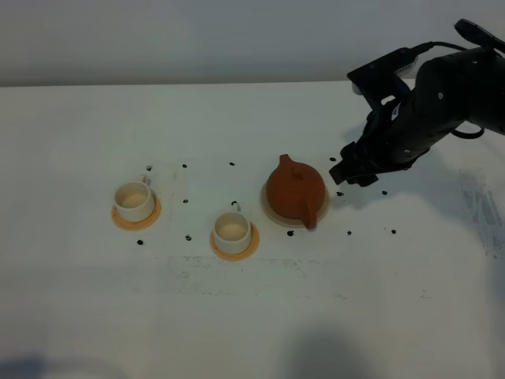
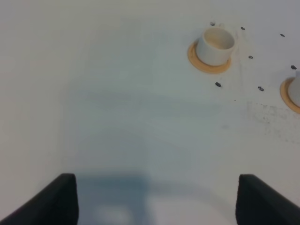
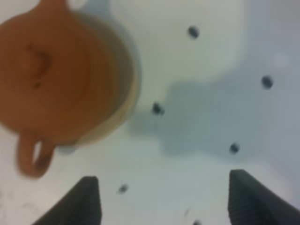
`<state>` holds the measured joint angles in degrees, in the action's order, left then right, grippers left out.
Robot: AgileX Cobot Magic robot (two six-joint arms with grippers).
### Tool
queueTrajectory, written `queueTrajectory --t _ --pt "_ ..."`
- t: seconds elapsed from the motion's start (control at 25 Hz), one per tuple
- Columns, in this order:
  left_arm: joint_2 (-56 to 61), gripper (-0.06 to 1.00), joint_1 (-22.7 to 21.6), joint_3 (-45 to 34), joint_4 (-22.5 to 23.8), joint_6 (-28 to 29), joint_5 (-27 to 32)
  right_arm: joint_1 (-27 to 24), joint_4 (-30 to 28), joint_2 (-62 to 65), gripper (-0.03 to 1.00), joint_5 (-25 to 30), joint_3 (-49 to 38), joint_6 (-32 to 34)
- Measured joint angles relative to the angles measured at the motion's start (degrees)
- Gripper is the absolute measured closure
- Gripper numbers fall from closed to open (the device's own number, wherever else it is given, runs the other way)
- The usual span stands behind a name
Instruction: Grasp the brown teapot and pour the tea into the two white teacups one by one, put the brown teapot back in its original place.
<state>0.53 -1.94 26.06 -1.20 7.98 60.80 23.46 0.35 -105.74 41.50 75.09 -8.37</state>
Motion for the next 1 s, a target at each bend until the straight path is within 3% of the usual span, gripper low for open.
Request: queueTrajectory --t 0.24,0.52,1.0 --pt "0.00 0.27 0.00 0.00 0.00 0.00 0.00 3.52 1.34 1.36 0.40 3.93 0.62 4.50" --pt "0.00 0.27 0.00 0.00 0.00 0.00 0.00 7.79 3.36 2.14 0.40 10.34 8.77 9.06" --pt "0.00 0.27 0.00 0.00 0.00 0.00 0.00 11.08 3.42 -7.82 0.40 11.23 14.74 11.09"
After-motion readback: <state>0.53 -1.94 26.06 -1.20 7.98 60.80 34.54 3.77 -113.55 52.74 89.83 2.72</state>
